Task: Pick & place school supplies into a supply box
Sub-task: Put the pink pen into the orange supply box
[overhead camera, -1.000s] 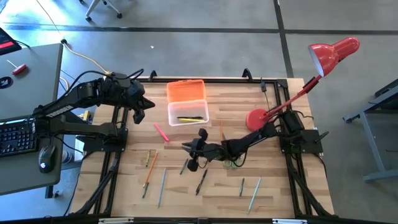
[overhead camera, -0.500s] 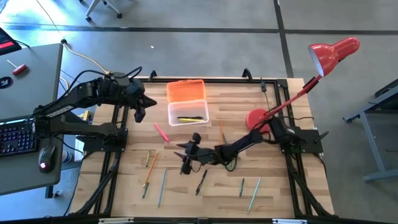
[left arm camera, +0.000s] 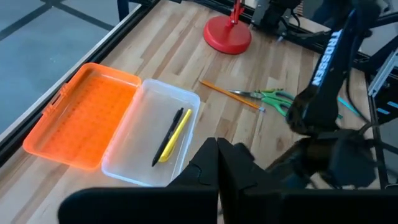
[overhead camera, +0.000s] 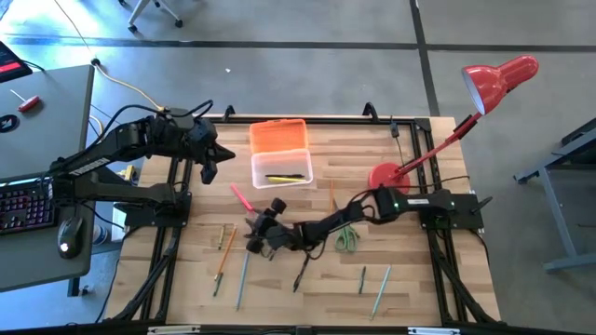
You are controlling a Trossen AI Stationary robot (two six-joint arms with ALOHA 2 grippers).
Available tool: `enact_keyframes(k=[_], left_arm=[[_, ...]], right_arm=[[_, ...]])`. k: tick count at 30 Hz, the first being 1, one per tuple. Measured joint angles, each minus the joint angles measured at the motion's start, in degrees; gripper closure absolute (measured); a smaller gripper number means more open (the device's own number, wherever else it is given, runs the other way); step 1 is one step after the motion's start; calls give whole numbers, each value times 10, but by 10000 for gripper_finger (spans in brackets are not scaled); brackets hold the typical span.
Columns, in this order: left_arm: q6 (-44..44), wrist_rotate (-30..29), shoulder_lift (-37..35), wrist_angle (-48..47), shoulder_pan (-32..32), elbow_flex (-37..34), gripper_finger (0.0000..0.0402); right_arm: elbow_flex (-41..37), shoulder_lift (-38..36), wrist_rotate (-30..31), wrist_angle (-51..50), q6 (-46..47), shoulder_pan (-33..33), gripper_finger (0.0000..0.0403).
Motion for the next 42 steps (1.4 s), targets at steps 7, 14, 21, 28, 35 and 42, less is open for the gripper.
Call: enact_keyframes(k=[7, 14, 21, 28, 35, 42], left_arm=[[3, 22, 0, 0, 0, 0, 353], [21, 22, 0, 0, 0, 0, 351], [22, 20, 0, 0, 0, 0, 351], [22, 19, 0, -1, 0, 0, 351], [23, 19, 0, 0, 0, 0, 350], [22, 19, 0, -2, 0, 0, 350]], right_arm=[[19, 9, -57, -30, 43, -35, 243], [19, 9, -100, -92, 80, -54, 233], [21, 12, -84, -130, 64, -53, 234], [19, 20, -88, -136, 96, -62, 291], [-19, 19, -186, -140, 106, -88, 372], [-36, -21, -185, -144, 77, -55, 372]])
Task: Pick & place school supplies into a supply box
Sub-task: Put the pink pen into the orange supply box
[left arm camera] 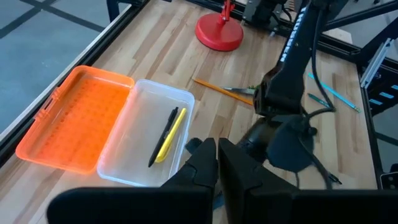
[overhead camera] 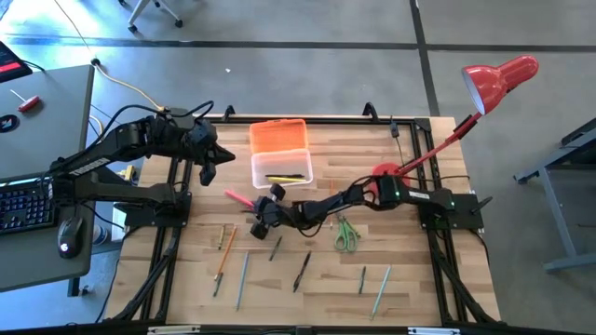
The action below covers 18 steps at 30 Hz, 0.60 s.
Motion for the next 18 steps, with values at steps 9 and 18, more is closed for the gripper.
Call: enact_keyframes(k=[9, 18], left_arm=[[-15, 0, 0, 0, 0, 0, 350], [-27, 0, 0, 2, 0, 0, 350]], right_arm=[[-2, -162, 88, -244, -85, 80, 372], [-2, -263, 319, -512, -98, 92, 372]])
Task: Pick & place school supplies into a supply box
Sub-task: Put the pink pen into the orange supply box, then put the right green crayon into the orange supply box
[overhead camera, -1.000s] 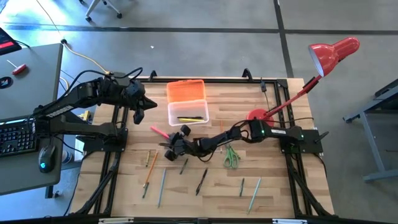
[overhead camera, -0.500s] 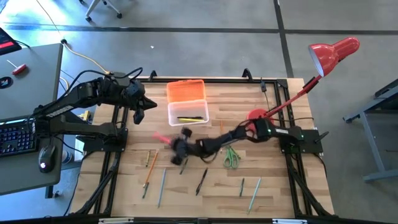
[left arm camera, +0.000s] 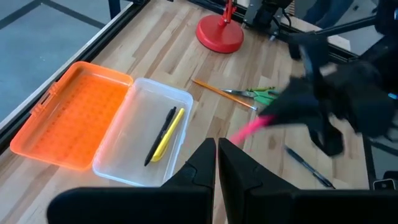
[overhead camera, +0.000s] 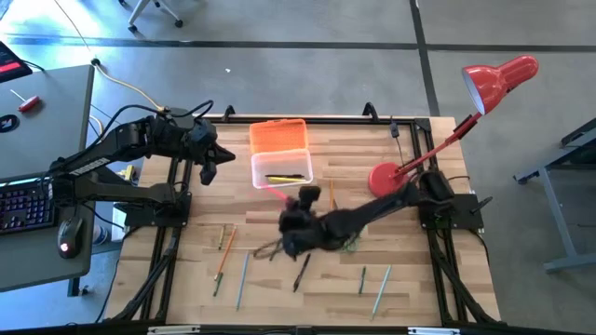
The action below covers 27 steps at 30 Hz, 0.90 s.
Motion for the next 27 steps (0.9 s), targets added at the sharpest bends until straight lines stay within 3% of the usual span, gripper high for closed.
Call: enact_keyframes(k=[6, 14, 17, 22, 27], left_arm=[[-23, 1, 0, 0, 0, 0, 350], [-23, 3, 0, 0, 0, 0, 350], [-23, 3, 0, 0, 0, 0, 350], [-23, 1, 0, 0, 0, 0, 350], [-23, 1, 0, 0, 0, 0, 350]], right_arm=[[-2, 13, -81, -42, -28, -88, 372], [0, 20, -285, -9, -50, -183, 370], [0, 20, -330, 2, -48, -207, 343], [0, 25, -355, 9, -50, -237, 294], [0, 23, -347, 7, -44, -254, 276]])
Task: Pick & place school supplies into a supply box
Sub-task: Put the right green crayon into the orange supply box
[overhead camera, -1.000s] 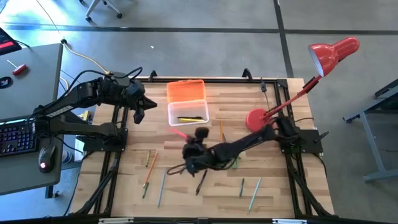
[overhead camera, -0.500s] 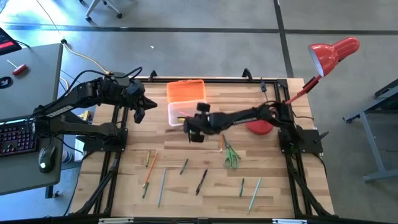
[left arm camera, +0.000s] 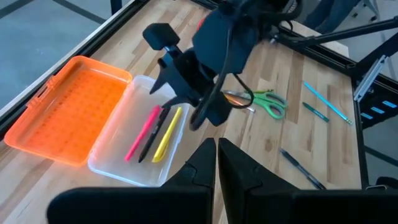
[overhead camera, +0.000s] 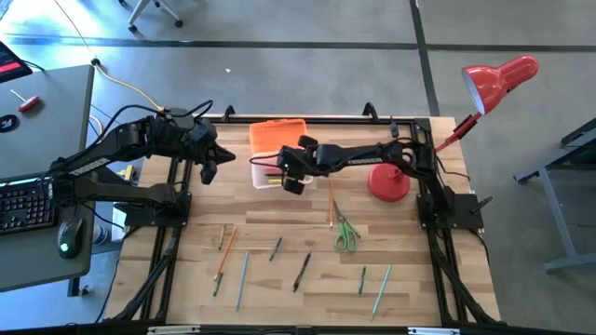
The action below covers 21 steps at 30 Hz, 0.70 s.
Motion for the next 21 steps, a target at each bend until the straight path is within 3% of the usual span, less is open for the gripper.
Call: enact_keyframes(k=[7, 12, 17, 21], left_arm=[[0, 0, 0, 0, 0, 0, 350], [0, -1, 0, 0, 0, 0, 350], [0, -1, 0, 0, 0, 0, 350], [0, -2, 0, 0, 0, 0, 350]], right_arm=[[4, -54, 6, -105, 19, 37, 276], [3, -123, 86, -255, 64, 94, 277], [1, -184, 123, -400, 191, 148, 277], [1, -206, 178, -461, 306, 198, 277]])
